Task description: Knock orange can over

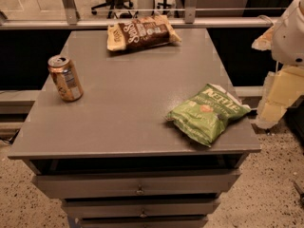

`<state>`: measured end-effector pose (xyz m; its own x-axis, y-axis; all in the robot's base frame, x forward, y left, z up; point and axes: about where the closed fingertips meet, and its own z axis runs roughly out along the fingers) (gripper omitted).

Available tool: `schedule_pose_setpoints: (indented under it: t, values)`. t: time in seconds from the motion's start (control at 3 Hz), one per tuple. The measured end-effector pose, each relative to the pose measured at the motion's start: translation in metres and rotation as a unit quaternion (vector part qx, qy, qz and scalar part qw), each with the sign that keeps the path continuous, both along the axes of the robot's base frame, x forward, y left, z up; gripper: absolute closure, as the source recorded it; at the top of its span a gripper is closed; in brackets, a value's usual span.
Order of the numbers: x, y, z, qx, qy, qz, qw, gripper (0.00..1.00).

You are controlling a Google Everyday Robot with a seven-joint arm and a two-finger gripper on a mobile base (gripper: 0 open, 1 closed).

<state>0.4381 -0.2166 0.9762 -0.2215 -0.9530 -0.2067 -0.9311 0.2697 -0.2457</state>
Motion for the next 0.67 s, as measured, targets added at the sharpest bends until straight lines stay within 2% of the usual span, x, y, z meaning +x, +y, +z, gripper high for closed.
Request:
schedule_pose_setpoints:
  t: [0.33, 0.67]
  values:
    - [0.000, 0.000, 0.000, 0.000, 0.000, 0.000, 1.0000, 0.00]
    - [0.010, 0.017, -0.010, 0.034, 0.015, 0.008, 0.9993, 0.00]
